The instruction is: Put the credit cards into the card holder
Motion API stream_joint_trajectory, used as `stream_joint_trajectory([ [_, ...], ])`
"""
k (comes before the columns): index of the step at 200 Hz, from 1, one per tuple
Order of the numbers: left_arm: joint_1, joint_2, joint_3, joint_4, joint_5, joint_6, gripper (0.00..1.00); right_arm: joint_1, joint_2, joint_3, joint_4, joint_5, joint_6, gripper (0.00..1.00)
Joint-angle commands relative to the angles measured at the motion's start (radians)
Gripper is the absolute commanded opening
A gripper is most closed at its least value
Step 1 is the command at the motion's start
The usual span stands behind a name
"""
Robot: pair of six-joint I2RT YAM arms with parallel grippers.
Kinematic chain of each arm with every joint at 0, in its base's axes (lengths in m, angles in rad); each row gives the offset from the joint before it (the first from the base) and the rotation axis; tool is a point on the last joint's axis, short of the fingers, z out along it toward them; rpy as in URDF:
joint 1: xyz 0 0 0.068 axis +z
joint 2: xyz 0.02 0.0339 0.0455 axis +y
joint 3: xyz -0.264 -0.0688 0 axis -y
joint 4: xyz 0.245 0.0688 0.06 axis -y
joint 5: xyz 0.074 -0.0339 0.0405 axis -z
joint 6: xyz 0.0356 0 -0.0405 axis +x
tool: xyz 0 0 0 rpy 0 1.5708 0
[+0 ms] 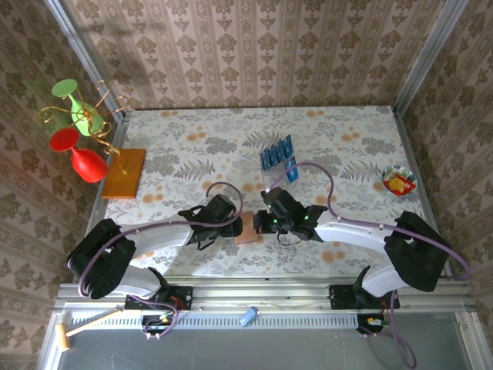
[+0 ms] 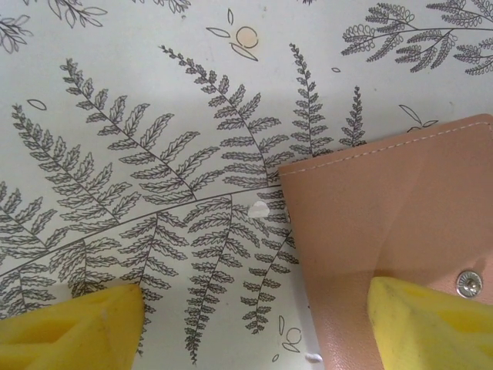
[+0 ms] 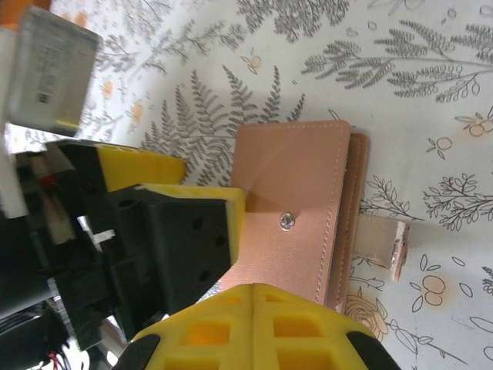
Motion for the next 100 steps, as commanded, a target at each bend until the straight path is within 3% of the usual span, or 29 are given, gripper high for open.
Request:
stream_joint_trajectory([
  [1,-0.013,0.026,0.004,0.014,0.004,0.015,0.78,0.017,0.038,-0.007,0.045,-0.023,0.023,0.0],
  [68,-0.018,0.019,0.008,0.012,-0.003,0.017,0.78,0.034,0.127,-0.049,0.108,-0.014,0.058,0.0],
  [100,-0.015,-0.01,0.044,-0.038,-0.032,0.044,0.88,0.037,0.175,-0.05,0.135,-0.026,0.065,0.0],
])
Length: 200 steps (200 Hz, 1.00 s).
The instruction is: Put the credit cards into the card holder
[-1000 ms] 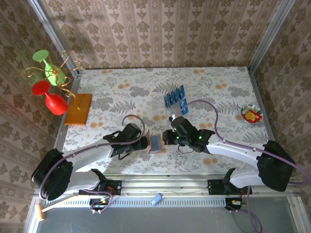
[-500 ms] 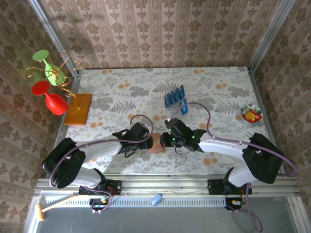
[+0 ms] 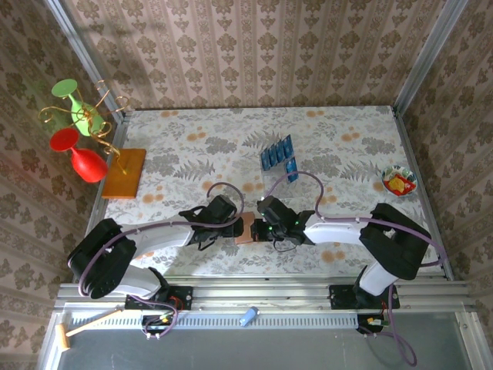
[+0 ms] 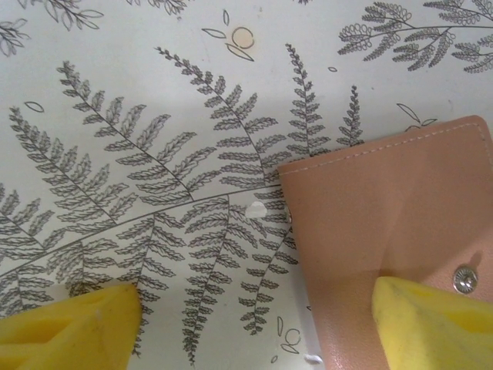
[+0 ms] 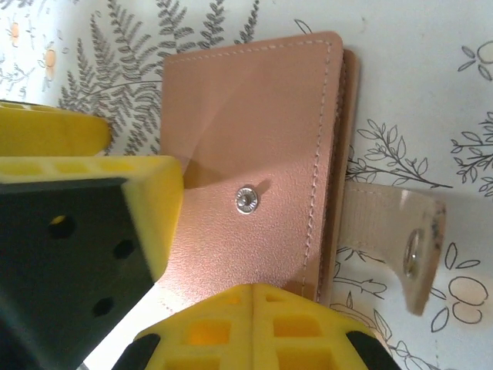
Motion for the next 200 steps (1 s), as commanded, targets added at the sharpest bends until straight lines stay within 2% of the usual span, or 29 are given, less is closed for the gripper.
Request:
stream_joint_trajectory([
  [1,-0.006,-0.013,0.042,-0.04,-0.022,0.038,0.88,0.008,0.036,-0.014,0.038,-0.012,0.02,0.0],
  [31,0.025,-0.053,0.09,-0.101,-0.048,0.093,1.0,0.008,0.053,-0.017,0.047,-0.011,0.024,0.0],
  [57,0.077,-0.061,0.11,-0.113,-0.032,0.153,1.0,0.008,0.057,-0.019,0.042,-0.007,0.022,0.0],
  [84,0.123,-0.046,0.11,-0.075,0.035,0.22,1.0,0.007,0.06,-0.021,0.044,-0.006,0.024,0.0],
  [119,0.135,0.012,0.128,-0.049,0.091,0.288,1.0,0.007,0.072,-0.017,0.043,-0.007,0.022,0.0],
  [200,0.134,0.097,0.119,-0.05,0.035,0.336,0.97,0.008,0.082,-0.017,0.04,-0.007,0.02,0.0],
])
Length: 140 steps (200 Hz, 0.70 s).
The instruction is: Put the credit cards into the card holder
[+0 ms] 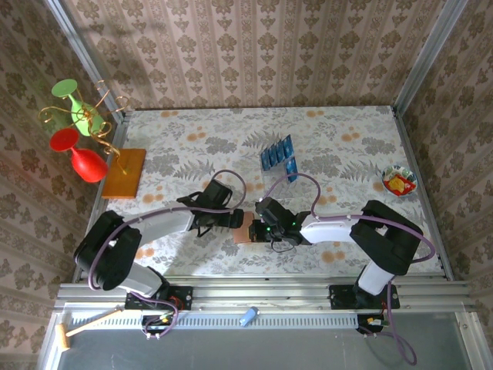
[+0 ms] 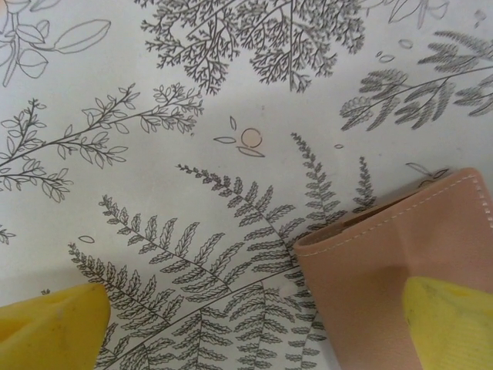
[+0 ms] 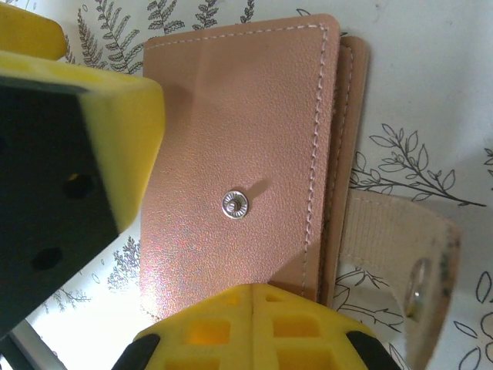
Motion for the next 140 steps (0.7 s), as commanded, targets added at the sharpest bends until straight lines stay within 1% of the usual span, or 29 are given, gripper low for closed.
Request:
stream_joint_trajectory([
  [1,0.001,0.02,0.008,0.004,-0.027,0.037,0.97,0.008,0.033,-0.016,-0.017,0.005,0.012,0.0],
  [81,-0.005,0.065,-0.018,0.02,-0.054,0.037,0.9,0.008,0.029,-0.01,-0.032,0.007,0.011,0.0],
  [140,-0.004,0.014,-0.012,0.009,-0.065,0.043,0.88,0.008,0.036,-0.013,-0.029,0.003,0.012,0.0],
])
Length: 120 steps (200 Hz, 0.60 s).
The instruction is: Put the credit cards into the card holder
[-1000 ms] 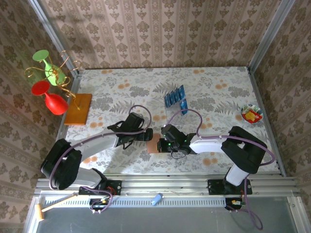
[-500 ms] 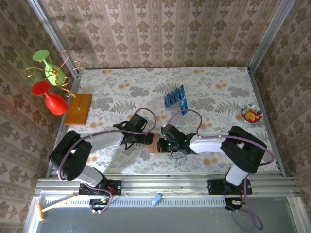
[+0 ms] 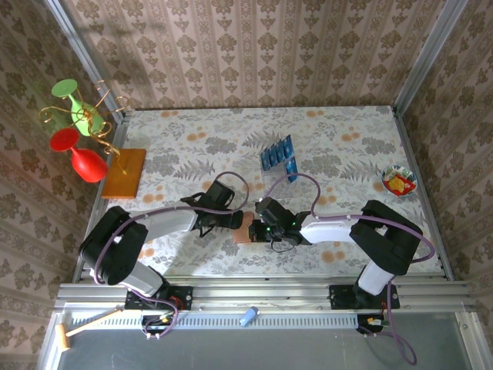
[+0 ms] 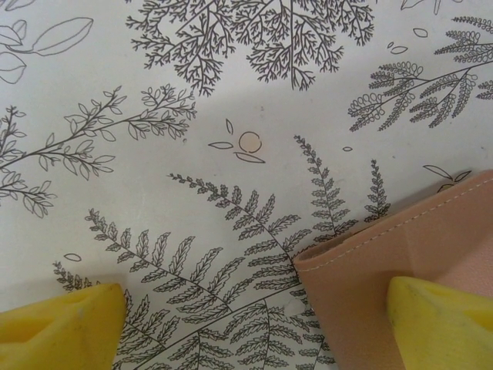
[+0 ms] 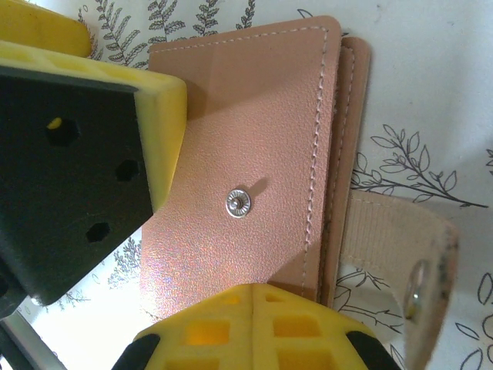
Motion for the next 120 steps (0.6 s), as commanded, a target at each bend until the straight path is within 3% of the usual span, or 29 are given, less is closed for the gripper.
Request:
stream_joint_trajectory([
  [1,0.001,-0.024,-0.01,-0.026,-0.047,0.022,0.88,0.008,0.035,-0.013,-0.031,0.002,0.012,0.0],
  [65,0.003,0.054,0.042,-0.001,-0.042,0.048,0.88,0.008,0.034,-0.013,-0.036,0.004,0.014,0.0],
  [120,0.014,0.059,-0.026,0.019,-0.079,0.006,0.85,0.009,0.027,0.001,-0.058,0.002,0.008,0.0],
])
